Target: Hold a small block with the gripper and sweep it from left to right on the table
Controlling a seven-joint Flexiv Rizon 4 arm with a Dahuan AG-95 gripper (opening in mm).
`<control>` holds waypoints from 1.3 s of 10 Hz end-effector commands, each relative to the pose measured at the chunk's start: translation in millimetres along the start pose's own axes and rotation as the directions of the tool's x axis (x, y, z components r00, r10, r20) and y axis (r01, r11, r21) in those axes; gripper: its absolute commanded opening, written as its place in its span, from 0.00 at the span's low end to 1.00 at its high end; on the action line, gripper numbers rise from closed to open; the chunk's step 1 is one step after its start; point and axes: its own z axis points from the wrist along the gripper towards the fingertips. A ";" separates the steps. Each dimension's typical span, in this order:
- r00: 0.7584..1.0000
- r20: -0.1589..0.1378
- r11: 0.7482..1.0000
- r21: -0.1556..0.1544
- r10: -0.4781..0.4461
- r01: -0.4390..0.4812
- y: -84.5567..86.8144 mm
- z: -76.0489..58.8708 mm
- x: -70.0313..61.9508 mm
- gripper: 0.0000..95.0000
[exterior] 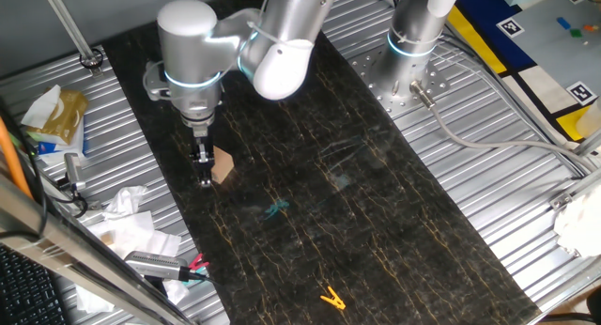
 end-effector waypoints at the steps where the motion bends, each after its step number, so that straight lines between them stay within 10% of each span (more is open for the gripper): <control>1: 1.000 0.002 1.000 0.001 0.000 0.000 4.4 1.0 0.1 0.80; 4: 1.000 0.001 1.000 0.001 0.000 0.000 13.3 1.5 1.2 0.80; 8: 0.995 0.010 0.992 0.082 -0.095 0.093 13.1 1.7 1.6 0.80; 9: 0.995 0.010 0.992 0.082 -0.100 0.099 11.5 2.1 2.3 0.60; 13: 0.998 -0.012 0.996 0.071 -0.058 0.059 10.9 -1.3 4.4 0.60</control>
